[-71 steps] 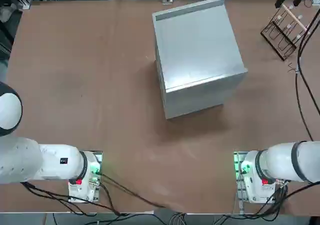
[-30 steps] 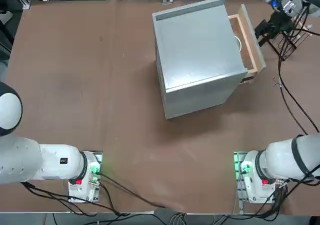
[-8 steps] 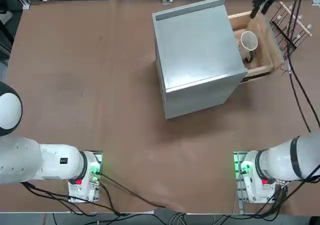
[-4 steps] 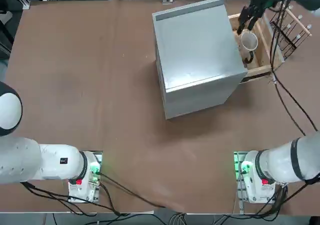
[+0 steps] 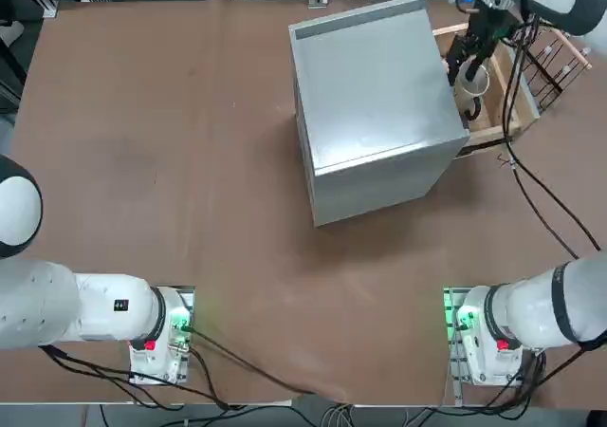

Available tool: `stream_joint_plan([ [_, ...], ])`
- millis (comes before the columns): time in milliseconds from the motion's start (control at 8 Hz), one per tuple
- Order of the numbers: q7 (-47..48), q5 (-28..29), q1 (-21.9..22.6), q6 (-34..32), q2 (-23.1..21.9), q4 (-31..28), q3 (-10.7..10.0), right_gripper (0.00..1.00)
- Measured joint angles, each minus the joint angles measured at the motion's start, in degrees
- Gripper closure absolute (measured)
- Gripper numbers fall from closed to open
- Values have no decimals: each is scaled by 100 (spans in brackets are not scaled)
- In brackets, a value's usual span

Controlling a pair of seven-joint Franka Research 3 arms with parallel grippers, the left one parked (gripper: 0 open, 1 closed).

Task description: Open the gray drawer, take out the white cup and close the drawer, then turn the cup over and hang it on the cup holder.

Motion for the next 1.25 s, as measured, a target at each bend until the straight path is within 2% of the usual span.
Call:
stream_joint_plan([
  [250, 77, -1, -8, 15, 22, -37, -41, 29],
  [375, 81, -1, -31, 53, 50, -40, -74, 53],
  [625, 149, -44, -94, 84, 58, -10, -110, 93],
  [1000, 608, -34, -59, -437, -101, 437, -54, 93],
  [1250, 800, -38, 37, -1124, -184, 1121, -14, 93],
])
